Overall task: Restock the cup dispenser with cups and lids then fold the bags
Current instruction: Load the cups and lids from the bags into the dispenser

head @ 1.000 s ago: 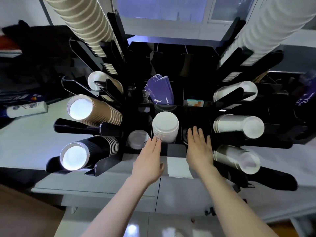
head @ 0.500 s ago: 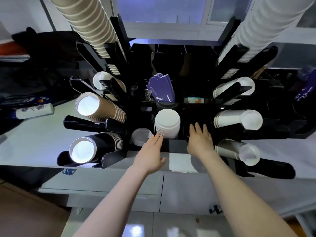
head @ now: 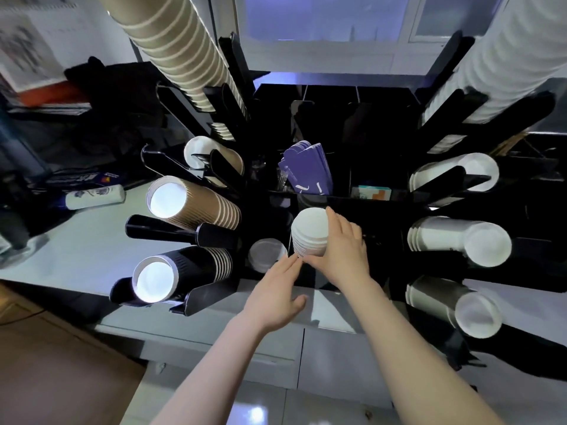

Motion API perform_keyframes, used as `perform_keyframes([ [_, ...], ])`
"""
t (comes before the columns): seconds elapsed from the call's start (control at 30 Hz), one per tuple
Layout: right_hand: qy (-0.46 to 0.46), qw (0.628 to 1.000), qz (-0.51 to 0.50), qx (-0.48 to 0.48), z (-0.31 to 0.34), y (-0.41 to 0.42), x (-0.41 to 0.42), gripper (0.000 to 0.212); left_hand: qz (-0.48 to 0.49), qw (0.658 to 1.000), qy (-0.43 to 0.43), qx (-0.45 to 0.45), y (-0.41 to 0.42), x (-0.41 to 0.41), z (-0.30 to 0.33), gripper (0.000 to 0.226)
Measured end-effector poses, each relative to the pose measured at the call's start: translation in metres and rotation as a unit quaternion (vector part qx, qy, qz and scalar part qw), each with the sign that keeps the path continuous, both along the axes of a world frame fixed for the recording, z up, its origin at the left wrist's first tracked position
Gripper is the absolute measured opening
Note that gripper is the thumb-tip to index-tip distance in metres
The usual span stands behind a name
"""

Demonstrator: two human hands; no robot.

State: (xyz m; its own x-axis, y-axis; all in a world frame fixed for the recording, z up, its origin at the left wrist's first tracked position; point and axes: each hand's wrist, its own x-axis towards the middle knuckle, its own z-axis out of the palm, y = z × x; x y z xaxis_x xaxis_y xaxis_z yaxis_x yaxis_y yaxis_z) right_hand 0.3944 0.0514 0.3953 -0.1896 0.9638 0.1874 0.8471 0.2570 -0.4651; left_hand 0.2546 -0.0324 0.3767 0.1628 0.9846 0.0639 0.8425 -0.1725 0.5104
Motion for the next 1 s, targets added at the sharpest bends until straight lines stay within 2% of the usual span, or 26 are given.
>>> perform_keyframes([
  [0.27, 0.000, 1.000, -0.013, 0.017, -0.007, 0.006, -0.003, 0.098, 0.033, 0.999, -0.029, 0.013, 0.001, 0.001, -0.013, 0.075],
  [0.53, 0.126, 0.991, -0.025, 0.036, 0.012, 0.003, 0.004, 0.097, -0.009, 1.000, -0.021, 0.012, -0.003, -0.004, -0.004, 0.077],
  [0.77, 0.195, 0.981, -0.021, 0.000, 0.011, -0.007, 0.008, 0.098, -0.016, 1.000, -0.013, 0.008, -0.003, -0.009, 0.001, 0.076],
  [0.83, 0.188, 0.982, -0.022, 0.001, 0.009, -0.006, 0.006, 0.098, -0.021, 1.000, -0.009, 0.012, -0.003, -0.010, 0.003, 0.077],
  [1.0, 0.103, 0.994, -0.040, -0.012, 0.003, -0.005, 0.002, 0.096, -0.027, 0.999, 0.000, 0.017, -0.003, -0.009, 0.004, 0.075],
])
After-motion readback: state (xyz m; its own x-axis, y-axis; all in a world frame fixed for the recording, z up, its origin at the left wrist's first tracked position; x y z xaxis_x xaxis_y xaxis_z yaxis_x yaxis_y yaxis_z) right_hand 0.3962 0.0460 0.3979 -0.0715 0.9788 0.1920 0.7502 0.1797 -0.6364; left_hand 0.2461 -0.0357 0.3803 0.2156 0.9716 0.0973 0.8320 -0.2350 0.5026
